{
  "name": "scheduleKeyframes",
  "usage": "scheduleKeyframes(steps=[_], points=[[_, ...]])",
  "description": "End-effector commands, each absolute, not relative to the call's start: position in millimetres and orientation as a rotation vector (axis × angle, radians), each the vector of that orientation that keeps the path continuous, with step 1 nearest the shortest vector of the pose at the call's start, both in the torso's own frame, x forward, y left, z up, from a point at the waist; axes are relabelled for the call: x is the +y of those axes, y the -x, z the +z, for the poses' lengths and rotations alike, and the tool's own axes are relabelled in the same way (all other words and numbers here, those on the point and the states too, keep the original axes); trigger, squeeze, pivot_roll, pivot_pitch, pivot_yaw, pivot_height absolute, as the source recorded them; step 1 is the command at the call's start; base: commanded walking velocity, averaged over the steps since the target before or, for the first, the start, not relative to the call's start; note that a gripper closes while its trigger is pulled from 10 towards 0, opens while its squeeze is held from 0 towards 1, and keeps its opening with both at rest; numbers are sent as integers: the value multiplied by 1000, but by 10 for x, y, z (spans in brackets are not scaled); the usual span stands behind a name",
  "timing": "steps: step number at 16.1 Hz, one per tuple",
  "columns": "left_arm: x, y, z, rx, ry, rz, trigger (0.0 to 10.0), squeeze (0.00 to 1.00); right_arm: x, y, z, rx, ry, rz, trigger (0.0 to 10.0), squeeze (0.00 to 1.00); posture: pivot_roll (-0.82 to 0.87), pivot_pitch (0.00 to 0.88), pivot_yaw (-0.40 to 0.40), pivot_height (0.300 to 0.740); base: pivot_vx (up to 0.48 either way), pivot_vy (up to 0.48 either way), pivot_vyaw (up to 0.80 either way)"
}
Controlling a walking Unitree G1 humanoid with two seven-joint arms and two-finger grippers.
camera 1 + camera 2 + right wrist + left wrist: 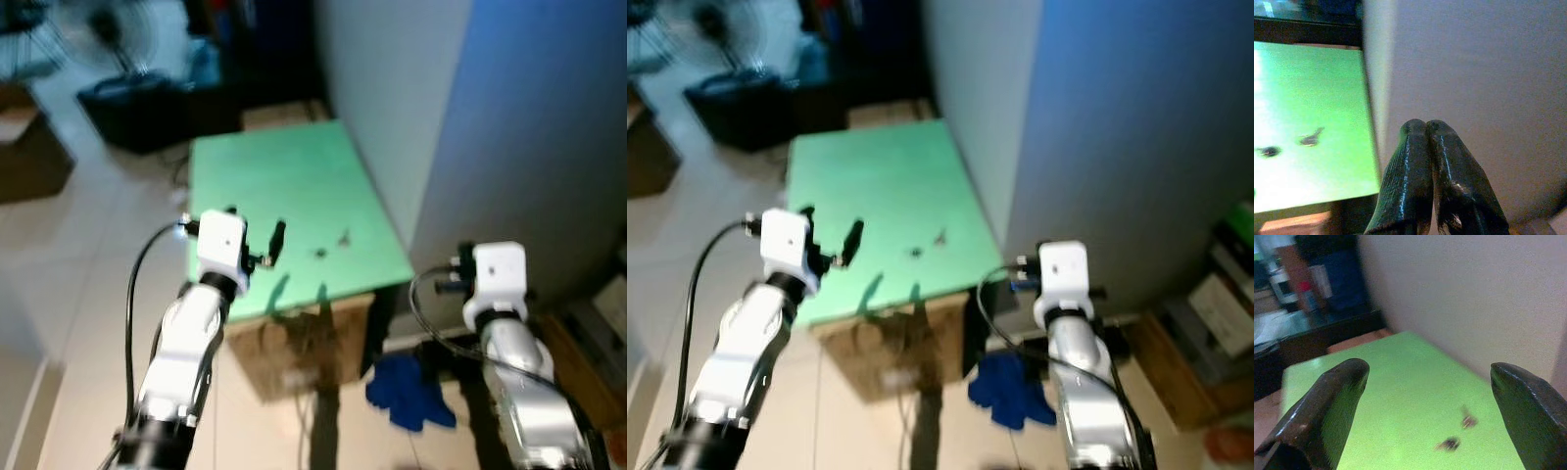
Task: Hang keys on a hook
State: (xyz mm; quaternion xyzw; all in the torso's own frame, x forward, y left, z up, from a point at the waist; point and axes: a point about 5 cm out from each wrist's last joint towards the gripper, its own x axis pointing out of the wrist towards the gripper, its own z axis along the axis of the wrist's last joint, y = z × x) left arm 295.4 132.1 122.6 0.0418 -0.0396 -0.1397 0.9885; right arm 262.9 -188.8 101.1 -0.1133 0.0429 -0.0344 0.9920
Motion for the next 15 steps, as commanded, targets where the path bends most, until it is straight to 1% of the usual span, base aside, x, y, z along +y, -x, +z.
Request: scheduleKeyframes(steps=[1,5,6,10,12,15], points=[[1261,-2957,1242,-86,-82,-298,10000,0,-1956,-2616,1037,80,233,-86,10000,0,-157,32,87,740,416,0,0],[1247,-2978,1217,-75,-67,-281,10000,0,-1935,-2655,1048,82,251,-33,10000,0,-157,29,77,740,412,0,0],[1291,-2988,1225,-75,-67,-271,10000,0,-1891,-2684,1060,80,266,-6,10000,0,-150,28,68,740,412,0,0],[1342,-2905,1157,-60,-72,-244,10000,0,-1827,-2682,1019,88,295,43,10000,0,-136,26,46,740,410,0,722],[1359,-2869,1122,-49,-74,-234,10000,0,-1842,-2685,981,114,279,34,10000,0,-130,23,38,740,390,0,0],[1422,-2829,1081,-27,-80,-199,10000,0,-1784,-2694,976,108,264,102,10000,0,-113,20,23,740,0,0,0]])
